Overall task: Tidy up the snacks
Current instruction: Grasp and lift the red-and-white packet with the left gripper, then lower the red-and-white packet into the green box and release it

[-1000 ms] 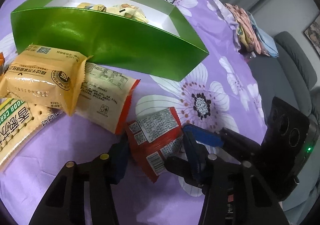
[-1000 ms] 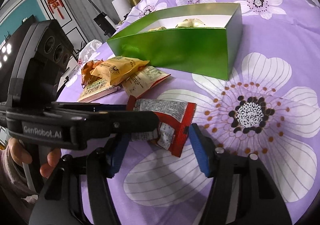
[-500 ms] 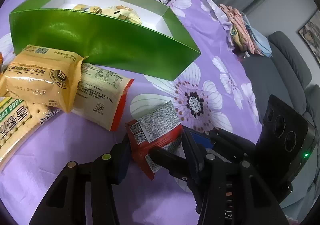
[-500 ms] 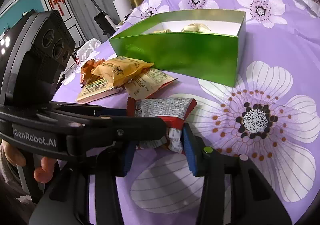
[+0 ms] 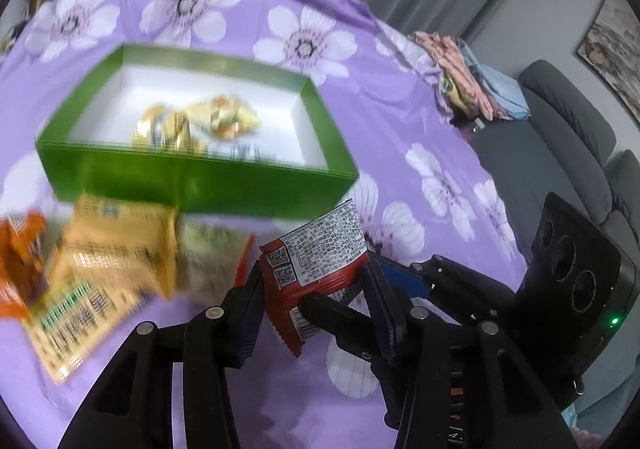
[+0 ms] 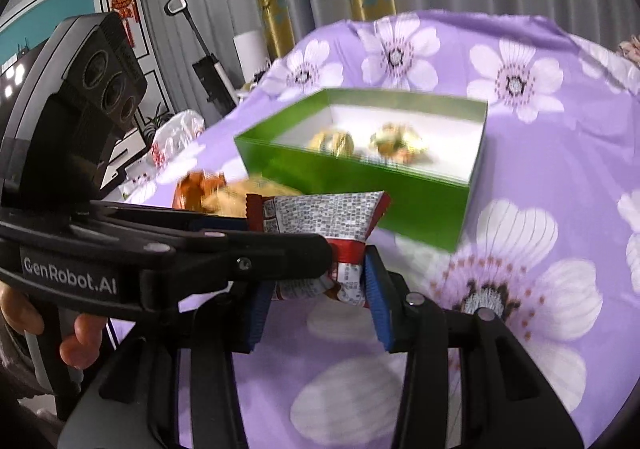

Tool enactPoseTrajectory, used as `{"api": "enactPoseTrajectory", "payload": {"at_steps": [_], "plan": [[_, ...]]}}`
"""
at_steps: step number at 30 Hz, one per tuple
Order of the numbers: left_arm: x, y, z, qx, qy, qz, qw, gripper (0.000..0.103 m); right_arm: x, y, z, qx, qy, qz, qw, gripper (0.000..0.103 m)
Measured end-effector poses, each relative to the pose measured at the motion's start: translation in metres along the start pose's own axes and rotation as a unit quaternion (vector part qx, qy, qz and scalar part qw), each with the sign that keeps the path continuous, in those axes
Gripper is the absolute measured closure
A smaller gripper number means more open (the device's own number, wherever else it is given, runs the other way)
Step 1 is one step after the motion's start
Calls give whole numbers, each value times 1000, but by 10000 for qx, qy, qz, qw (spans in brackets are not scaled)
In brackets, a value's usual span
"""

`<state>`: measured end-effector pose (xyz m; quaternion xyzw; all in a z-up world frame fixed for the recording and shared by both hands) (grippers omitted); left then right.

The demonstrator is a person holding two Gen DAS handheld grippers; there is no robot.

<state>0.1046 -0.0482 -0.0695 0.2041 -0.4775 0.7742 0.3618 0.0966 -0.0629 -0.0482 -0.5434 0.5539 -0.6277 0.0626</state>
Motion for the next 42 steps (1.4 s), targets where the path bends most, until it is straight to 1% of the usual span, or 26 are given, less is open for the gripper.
{"api": "enactPoseTrajectory", "payload": {"at_steps": [5,8,10,14,17,19,22,24,25,26,27,28,29,30,33,35,36,40,42], "plan": [[11,-43,-4,-154,17,272,9995,55,-7,-47,2,188,107,292,9993,60],[11,-68,-13,-199,-17,360,9992,55,-18,-68,6,187,137,352,9991,60],[7,-84,-23,-198,-70,353,9992,55,-33,-80,10,187,143,324,9992,60],[-9,-100,-47,58,-47,216,9997,55,-63,-91,20,48,95,116,9999,59],[-21,-107,-64,274,-48,103,9996,55,-82,-93,24,84,145,-43,9999,59],[-30,-108,-72,347,-119,40,9993,55,-93,-91,26,95,175,-148,9997,58],[-39,-109,-82,476,-174,-30,9987,55,-104,-88,33,55,237,-273,9993,52],[-45,-108,-89,625,-155,-90,9979,55,-108,-86,38,-22,312,-324,9990,51],[-47,-108,-91,670,-182,-114,9975,51,-109,-85,40,-59,331,-335,9989,52],[-48,-109,-94,704,-253,-109,9971,40,-109,-84,41,-81,366,-333,9987,50],[-48,-110,-96,732,-280,-93,9969,34,-107,-83,44,-109,435,-321,9985,43],[-45,-110,-97,761,-250,-53,9968,24,-106,-83,45,-139,466,-298,9984,40],[-43,-112,-97,771,-231,-16,9968,22,-103,-83,47,-189,470,-256,9984,38],[-39,-113,-98,777,-232,34,9967,22,-97,-84,50,-266,457,-189,9984,38],[-22,-118,-102,800,-329,205,9960,18,-82,-86,58,-397,529,-3,9978,36],[-7,-120,-104,779,-378,360,9956,10,-69,-86,61,-524,523,134,9972,31],[2,-121,-106,767,-447,433,9951,8,-61,-85,63,-567,537,209,9967,29],[40,-116,-118,732,-729,726,9920,7,-44,-80,63,-629,548,300,9961,28],[56,-111,-125,710,-838,811,9906,7,-35,-76,63,-684,528,340,9957,26]]}}
Point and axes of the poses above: each gripper's, at about its wrist camera, not at the fingertips, and x roughly against the way its jaws point, z to its right, y to its underside, the point moved 9 cm from there along -x, roughly the way its jaws point, and after that the axes turned 1 degree about y, right-handed, at the moved point
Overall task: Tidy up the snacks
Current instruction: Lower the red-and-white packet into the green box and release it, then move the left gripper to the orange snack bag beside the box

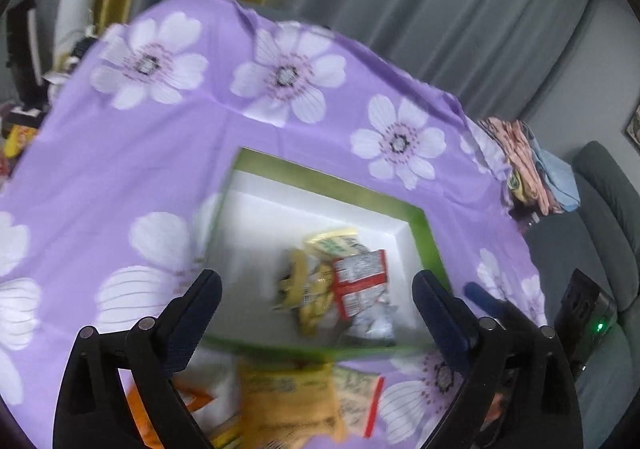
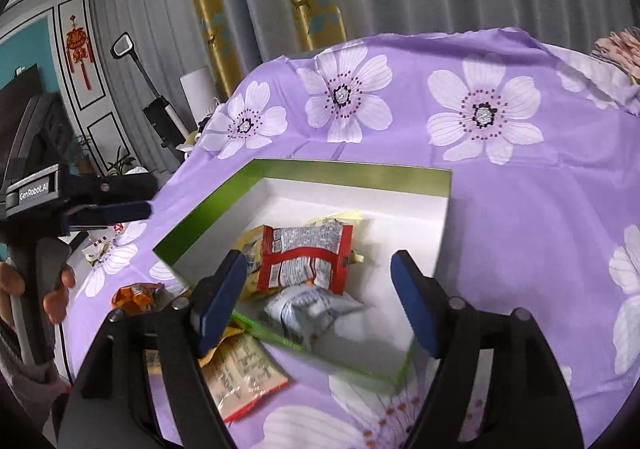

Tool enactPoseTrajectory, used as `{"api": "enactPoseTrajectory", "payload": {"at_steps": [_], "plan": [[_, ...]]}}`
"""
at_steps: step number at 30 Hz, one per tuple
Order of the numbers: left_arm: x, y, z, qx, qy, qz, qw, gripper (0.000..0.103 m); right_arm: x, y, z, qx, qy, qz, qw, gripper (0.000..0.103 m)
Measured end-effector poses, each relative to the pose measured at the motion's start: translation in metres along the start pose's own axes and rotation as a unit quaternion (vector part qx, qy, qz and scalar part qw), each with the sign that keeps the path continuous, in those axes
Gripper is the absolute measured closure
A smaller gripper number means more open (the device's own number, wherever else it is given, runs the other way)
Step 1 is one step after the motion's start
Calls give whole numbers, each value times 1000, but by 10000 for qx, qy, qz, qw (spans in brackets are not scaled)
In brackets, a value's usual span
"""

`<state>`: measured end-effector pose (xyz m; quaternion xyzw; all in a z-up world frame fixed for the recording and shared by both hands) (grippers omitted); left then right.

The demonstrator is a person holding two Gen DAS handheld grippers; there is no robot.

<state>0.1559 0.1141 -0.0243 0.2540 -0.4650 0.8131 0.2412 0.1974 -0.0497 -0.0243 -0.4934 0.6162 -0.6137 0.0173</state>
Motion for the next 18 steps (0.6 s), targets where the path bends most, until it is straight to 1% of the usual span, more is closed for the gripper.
{"api": "enactPoseTrajectory", "payload": {"at_steps": [5,10,13,15,18], "plan": [[34,14,-30,142,-275,181,9994,4,23,10,-2,-159,-65,171,9997,25],[49,43,-55,221,-572,116,9981,4,34,26,-10,-250,-220,117,9994,23],[56,62,-74,426,-623,69,9971,4,38,39,-24,-166,-383,10,9991,23],[57,73,-90,658,-677,22,9955,4,36,50,-43,-64,-642,-134,9978,22],[54,89,-112,947,-851,-94,9918,4,33,65,-72,124,-968,-287,9948,22]]}}
Point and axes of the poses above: each gripper's, at about its wrist camera, not at the fingertips, and x roughly against the way its jaws point, z to its right, y to its underside, the point moved 9 cm from there along -x, roughly the way its jaws point, and after that the axes turned 1 degree about y, right-handed, at the moved point
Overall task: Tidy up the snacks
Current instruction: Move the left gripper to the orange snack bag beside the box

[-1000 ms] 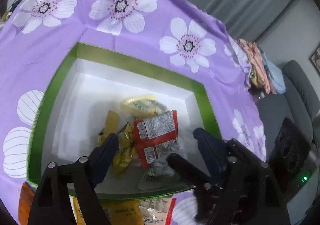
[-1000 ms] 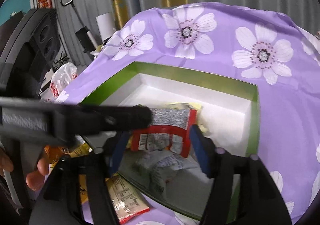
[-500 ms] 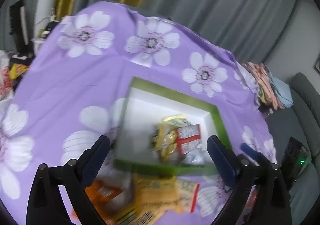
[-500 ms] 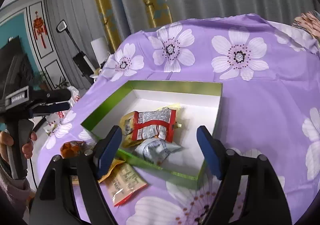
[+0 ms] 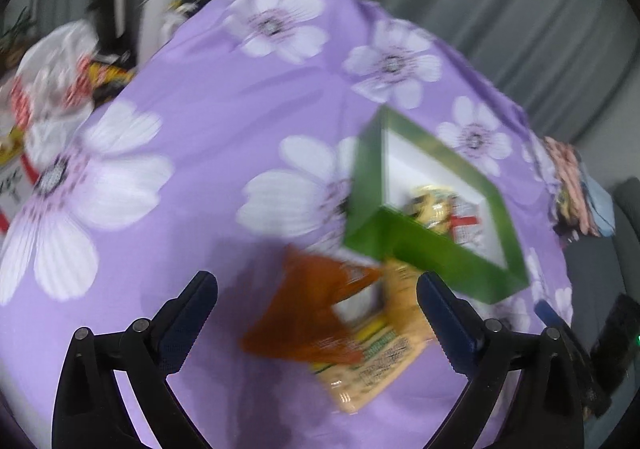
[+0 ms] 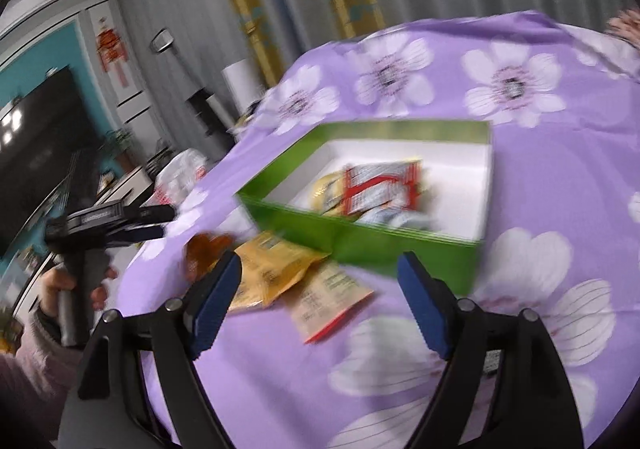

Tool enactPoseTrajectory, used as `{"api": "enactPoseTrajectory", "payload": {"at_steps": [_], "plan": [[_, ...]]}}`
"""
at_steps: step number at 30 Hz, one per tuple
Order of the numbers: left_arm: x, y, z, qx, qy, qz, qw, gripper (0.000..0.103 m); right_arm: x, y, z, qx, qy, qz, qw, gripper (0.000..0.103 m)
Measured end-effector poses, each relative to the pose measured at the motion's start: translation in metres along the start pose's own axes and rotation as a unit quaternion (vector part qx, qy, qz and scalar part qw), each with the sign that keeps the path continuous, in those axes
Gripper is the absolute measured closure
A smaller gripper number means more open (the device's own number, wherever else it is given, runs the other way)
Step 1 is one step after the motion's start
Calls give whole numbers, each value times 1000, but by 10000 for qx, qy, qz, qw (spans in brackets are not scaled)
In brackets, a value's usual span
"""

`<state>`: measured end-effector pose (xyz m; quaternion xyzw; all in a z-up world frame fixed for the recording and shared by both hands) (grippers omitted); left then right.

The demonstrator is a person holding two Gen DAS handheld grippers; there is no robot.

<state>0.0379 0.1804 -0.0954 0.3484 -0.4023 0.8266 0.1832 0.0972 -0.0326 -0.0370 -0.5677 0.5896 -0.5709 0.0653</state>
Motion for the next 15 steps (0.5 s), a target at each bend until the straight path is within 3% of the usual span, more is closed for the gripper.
{"api": "enactPoseTrajectory", "payload": {"at_steps": [2,6,10,15], "plan": [[-5,6,-10,129,17,-91,9999,4,-8,7,-20,105,-273,-107,9995,22],[-17,16,-13,345,392,-304,9982,4,-34,16,-65,447,-711,-370,9958,22],[-23,16,-4,210,656,-400,9968,4,-63,21,-93,737,-906,-624,9912,24],[-27,14,-3,-19,698,-444,9966,4,-100,25,-119,879,-1203,-992,9839,37]]}}
Point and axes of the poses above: each gripper's, at about its wrist camera, not at the fingertips, and x roughly against the way its jaws point, z to its right, y to its underside, the point moved 9 cm from there along -x, roughly the way its jaws point, and after that the axes turned 1 degree about y, right-handed, at the moved point
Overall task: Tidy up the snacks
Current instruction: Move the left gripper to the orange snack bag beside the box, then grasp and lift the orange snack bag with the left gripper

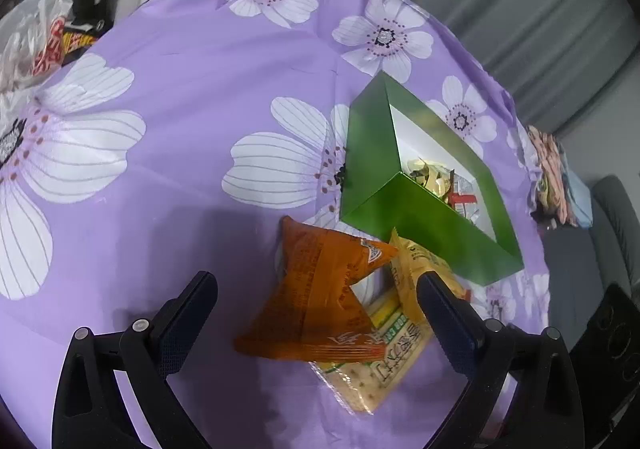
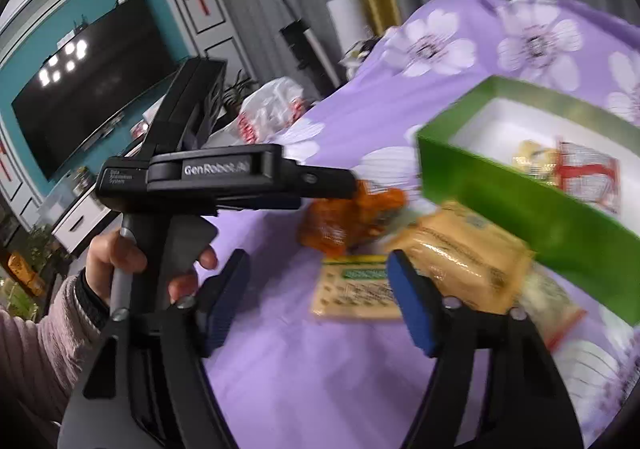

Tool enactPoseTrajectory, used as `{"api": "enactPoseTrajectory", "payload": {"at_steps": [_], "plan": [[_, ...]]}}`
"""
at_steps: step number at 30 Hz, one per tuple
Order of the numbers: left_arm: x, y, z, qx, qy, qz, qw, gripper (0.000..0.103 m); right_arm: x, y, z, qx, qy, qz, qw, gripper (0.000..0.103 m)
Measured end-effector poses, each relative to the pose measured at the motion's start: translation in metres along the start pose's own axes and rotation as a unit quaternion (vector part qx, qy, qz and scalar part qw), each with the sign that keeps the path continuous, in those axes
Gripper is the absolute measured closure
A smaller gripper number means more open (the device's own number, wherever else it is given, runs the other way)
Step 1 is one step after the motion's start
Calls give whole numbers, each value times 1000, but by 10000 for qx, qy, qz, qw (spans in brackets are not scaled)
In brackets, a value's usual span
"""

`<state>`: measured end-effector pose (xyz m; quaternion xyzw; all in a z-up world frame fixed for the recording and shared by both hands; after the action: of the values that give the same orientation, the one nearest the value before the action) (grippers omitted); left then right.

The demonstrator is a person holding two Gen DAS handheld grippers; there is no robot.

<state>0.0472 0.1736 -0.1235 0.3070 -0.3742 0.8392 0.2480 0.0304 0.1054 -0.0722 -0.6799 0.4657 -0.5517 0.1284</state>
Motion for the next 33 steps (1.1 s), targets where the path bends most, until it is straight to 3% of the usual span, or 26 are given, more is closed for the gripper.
{"api": "enactPoseTrajectory", "payload": {"at_steps": [5,9,12,15,20,24,28,33], "plan": [[-7,3,-6,23,90,-147,9998,4,-28,-5,-2,114,117,-197,9997,43],[-13,5,-9,107,154,-227,9996,7,-45,-8,8,60,301,-387,9988,55],[-16,5,-7,160,314,-293,9989,28,-58,-5,11,99,391,-560,9976,66],[-20,8,-11,129,152,-356,9992,46,-62,-3,15,178,497,-605,9968,76],[-14,8,-10,172,244,-280,9992,53,-58,-1,12,200,414,-513,9976,80],[5,6,-4,52,195,28,9998,54,-49,-8,0,356,369,-315,9982,81],[27,-5,8,-70,245,376,9990,54,-29,-24,-10,583,436,43,9973,81],[34,-34,45,-402,496,452,9969,54,6,-51,4,604,724,529,9941,81]]}}
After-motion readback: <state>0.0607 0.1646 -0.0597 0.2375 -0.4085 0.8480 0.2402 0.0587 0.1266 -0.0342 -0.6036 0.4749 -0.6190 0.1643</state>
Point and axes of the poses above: each gripper's, at about its wrist camera, not at the fingertips, and x roughly against the way its jaws point, z to its right, y to its underside, the point moved 9 cm from there along -x, roughly the way its jaws point, and after that the axes turned 1 degree about y, right-handed, at the moved point
